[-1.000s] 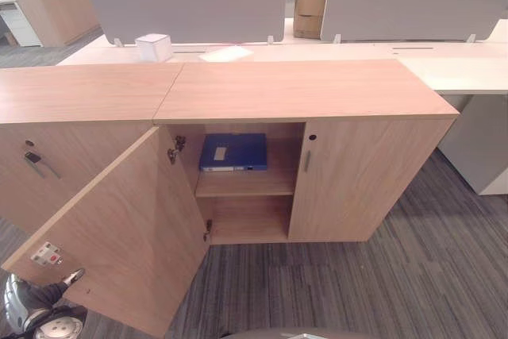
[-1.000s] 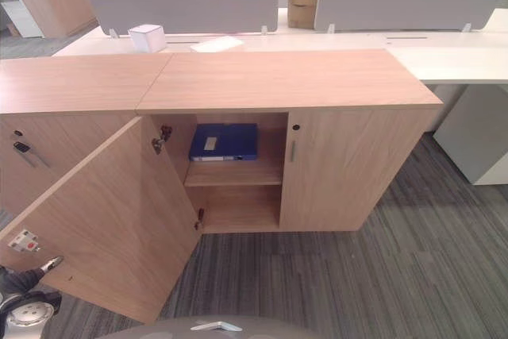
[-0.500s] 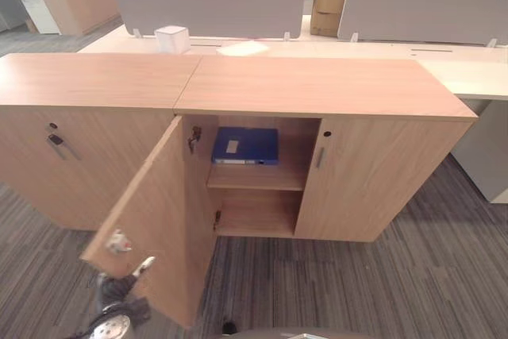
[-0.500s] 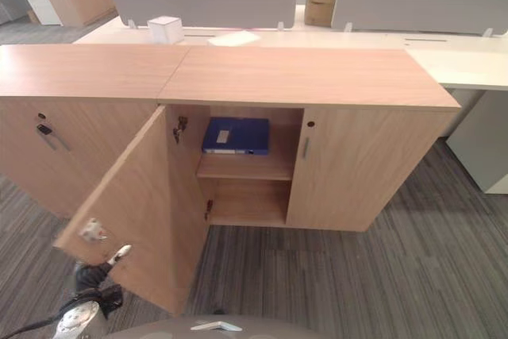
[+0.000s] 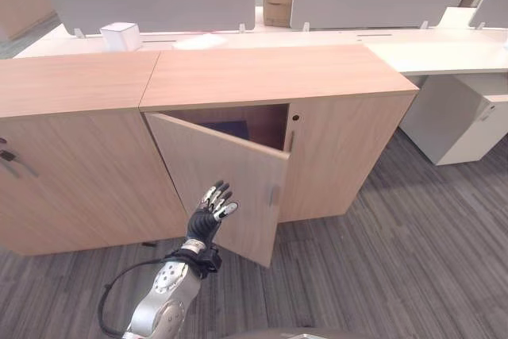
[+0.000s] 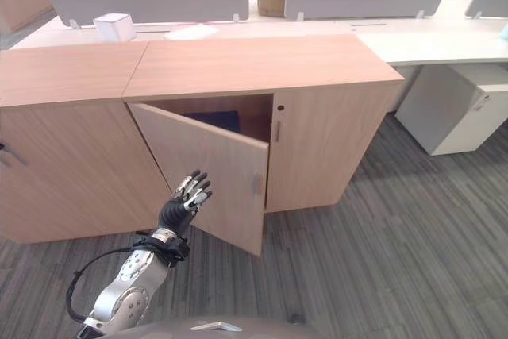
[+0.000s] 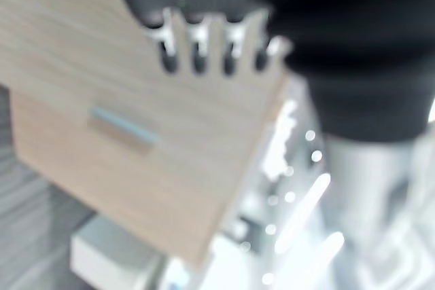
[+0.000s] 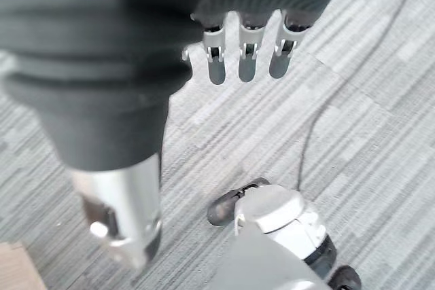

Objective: Put the empty folder in the office cabinet

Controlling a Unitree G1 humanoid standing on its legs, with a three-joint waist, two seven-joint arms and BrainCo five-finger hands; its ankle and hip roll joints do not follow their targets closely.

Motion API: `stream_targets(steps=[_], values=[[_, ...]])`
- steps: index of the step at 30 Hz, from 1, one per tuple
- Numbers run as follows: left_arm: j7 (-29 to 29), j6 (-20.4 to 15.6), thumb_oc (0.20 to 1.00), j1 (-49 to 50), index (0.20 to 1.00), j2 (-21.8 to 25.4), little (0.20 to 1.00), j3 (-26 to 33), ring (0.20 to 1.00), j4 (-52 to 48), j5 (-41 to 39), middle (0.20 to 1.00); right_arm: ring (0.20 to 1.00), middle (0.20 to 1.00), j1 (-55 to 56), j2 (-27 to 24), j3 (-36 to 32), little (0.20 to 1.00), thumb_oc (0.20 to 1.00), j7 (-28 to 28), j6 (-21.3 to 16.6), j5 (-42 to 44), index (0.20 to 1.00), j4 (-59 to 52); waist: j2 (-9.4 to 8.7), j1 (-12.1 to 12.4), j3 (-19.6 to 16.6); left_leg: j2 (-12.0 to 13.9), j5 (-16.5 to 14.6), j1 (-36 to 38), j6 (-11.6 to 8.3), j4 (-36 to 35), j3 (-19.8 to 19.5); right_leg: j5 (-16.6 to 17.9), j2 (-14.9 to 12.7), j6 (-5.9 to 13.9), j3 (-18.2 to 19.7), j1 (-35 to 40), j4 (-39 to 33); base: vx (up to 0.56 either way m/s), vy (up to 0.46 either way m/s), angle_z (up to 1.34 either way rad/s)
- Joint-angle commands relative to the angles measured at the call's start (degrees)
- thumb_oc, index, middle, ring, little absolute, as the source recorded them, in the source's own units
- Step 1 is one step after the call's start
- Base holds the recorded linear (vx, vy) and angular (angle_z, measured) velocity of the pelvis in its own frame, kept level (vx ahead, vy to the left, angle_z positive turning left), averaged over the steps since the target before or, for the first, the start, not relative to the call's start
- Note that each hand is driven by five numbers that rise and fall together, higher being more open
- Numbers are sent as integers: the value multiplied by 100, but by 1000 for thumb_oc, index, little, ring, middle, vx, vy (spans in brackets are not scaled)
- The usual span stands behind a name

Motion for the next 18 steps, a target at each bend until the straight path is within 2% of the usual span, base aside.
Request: stream_targets(steps=[1, 2, 3, 4, 6, 7, 10, 12, 14, 15, 16, 18], values=[[22, -42, 1000, 215, 1000, -30, 1000, 159, 1000, 105, -79, 1000, 1000, 1000, -329, -177, -7, 1000, 1000, -123, -34, 39, 1000, 315, 234, 33, 22, 265, -112, 268, -30, -319, 62, -268, 218, -27, -205, 172, 119, -1, 7, 11], [18, -48, 1000, 209, 1000, -34, 1000, 157, 1000, 116, -78, 1000, 1000, 1000, -329, -178, -6, 1000, 1000, -123, -34, 39, 1000, 314, 235, 33, 22, 265, -113, 268, -30, -319, 62, -269, 219, -28, -205, 172, 120, 0, 0, 0], [60, 50, 1000, 287, 1000, 16, 1000, 318, 1000, 815, 242, 1000, 1000, 1000, -374, -184, -32, 1000, 1000, -156, -18, 21, 1000, 288, 260, 25, 4, 262, -120, 283, -24, -319, 70, -287, 221, -27, -202, 176, 129, 0, 0, 0], [57, 43, 1000, 280, 1000, 12, 1000, 317, 1000, 828, 246, 1000, 1000, 1000, -376, -184, -31, 1000, 1000, -157, -17, 21, 1000, 287, 260, 24, 6, 262, -121, 283, -24, -319, 69, -289, 221, -27, -202, 175, 130, -9, 12, 3], [217, 148, 1000, 322, 1000, -15, 1000, 506, 1000, 1612, 697, 1000, 1000, 1000, -409, -188, -28, 1000, 1000, -212, -14, -12, 1000, 256, 279, 31, -8, 259, -119, 285, -21, -319, 71, -284, 224, -32, -210, 171, 138, -6, 8, -3], [323, 234, 1000, 259, 1000, -90, 1000, 624, 1000, 2487, 1157, 1000, 1000, 1000, -424, -187, -4, 1000, 1000, -257, -16, -45, 1000, 238, 294, 35, -13, 245, -122, 292, -14, -319, 71, -278, 226, -40, -225, 166, 147, -12, 18, -5], [520, 359, 1000, 101, 1000, -231, 1000, 894, 1000, 3940, 1931, 1000, 1000, 1000, -449, -152, 20, 1000, 1000, -297, 23, -91, 1000, 209, 305, 38, -41, 225, -118, 296, -9, -319, 70, -270, 228, -56, -237, 158, 157, 0, 0, 0], [578, 369, 1000, 14, 1000, -261, 1000, 960, 1000, 4377, 2152, 1000, 1000, 1000, -464, -148, 26, 1000, 1000, -302, 42, -94, 1000, 209, 312, 36, -43, 227, -110, 293, -12, -319, 64, -277, 229, -62, -246, 155, 160, 0, 5, 2], [682, 439, 1000, -144, 1000, -342, 1000, 1067, 1000, 5472, 2583, 1000, 1000, 1000, -487, -131, 63, 1000, 1000, -308, 69, -116, 1000, 194, 316, 36, -61, 232, -90, 289, -15, -319, 48, -296, 233, -75, -243, 149, 167, -3, 13, 7], [683, 422, 1000, -163, 1000, -349, 1000, 1067, 1000, 5499, 2585, 1000, 1000, 1000, -493, -133, 62, 1000, 1000, -308, 69, -116, 1000, 194, 318, 35, -56, 232, -91, 289, -15, -319, 47, -298, 233, -75, -244, 149, 169, -8, 19, 5], [727, 447, 1000, -422, 1000, -479, 1000, 1127, 1000, 6853, 2916, 1000, 1000, 1000, -551, -136, 121, 1000, 1000, -309, 77, -106, 1000, 204, 322, 30, -67, 237, -68, 279, -21, -319, 44, -316, 240, -90, -225, 147, 173, -5, 18, 5], [843, 413, 1000, -585, 1000, -599, 1000, 1141, 1000, 7831, 3188, 1000, 1000, 1000, -592, -125, 161, 1000, 1000, -335, 50, -72, 1000, 254, 325, 15, -82, 237, -72, 282, -28, -319, 44, -318, 239, -99, -214, 144, 175, 0, 0, 0]])
